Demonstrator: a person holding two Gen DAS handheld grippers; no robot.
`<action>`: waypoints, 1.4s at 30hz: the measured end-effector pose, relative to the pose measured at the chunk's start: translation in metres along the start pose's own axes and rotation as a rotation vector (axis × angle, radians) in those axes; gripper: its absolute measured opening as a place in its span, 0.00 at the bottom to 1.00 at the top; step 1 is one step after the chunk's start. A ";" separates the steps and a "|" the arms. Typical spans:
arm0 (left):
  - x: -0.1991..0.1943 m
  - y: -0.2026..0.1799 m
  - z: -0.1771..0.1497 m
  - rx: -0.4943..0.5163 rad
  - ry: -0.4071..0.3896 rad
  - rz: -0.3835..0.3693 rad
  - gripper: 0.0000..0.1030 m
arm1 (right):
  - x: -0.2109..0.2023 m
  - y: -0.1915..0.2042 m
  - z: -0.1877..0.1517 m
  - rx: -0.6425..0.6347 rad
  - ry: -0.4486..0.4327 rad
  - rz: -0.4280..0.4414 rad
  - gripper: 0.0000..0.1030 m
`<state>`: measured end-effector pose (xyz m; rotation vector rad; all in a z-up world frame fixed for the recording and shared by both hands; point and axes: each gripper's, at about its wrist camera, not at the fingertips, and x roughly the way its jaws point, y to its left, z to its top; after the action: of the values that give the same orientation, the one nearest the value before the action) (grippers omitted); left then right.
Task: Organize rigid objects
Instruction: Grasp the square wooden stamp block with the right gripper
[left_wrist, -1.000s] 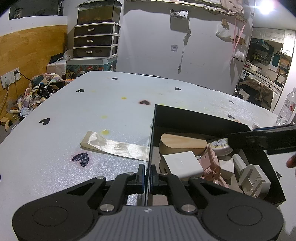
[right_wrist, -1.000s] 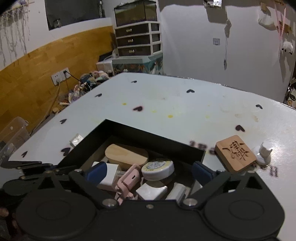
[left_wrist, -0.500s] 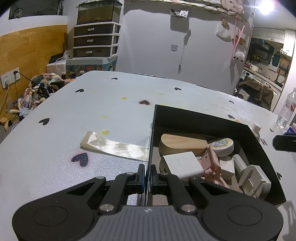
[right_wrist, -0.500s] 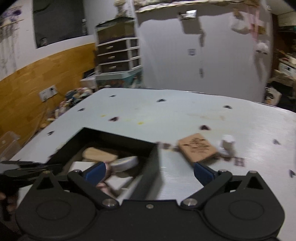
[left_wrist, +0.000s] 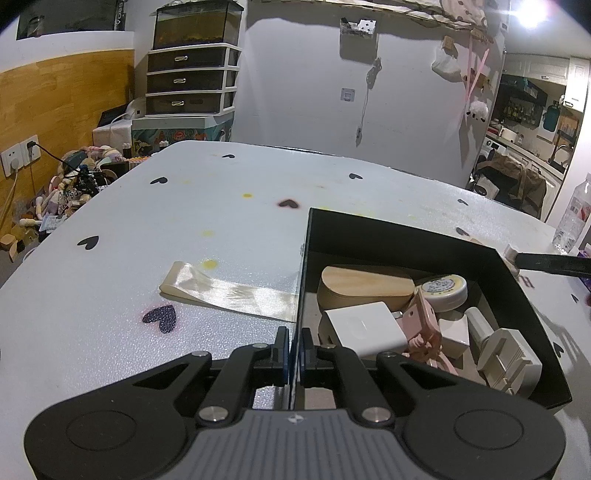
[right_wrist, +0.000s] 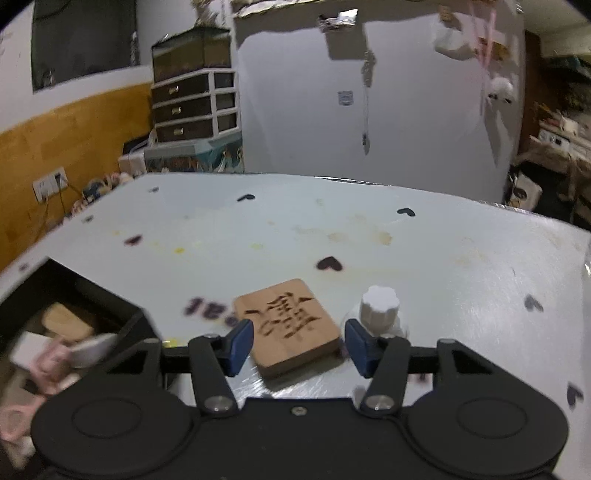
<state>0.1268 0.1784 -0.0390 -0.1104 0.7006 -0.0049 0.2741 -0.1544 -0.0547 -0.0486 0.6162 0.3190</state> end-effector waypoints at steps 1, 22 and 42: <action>0.000 0.000 0.001 0.000 0.001 0.001 0.05 | 0.006 -0.001 0.001 -0.013 -0.003 0.005 0.54; 0.003 -0.006 0.004 0.002 0.007 0.030 0.05 | 0.031 0.011 0.003 0.044 0.077 0.061 0.76; 0.003 -0.006 0.004 -0.003 0.006 0.023 0.05 | 0.006 0.013 0.008 0.118 0.068 0.020 0.67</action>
<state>0.1319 0.1727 -0.0371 -0.1054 0.7080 0.0179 0.2794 -0.1388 -0.0512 0.0598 0.7021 0.3011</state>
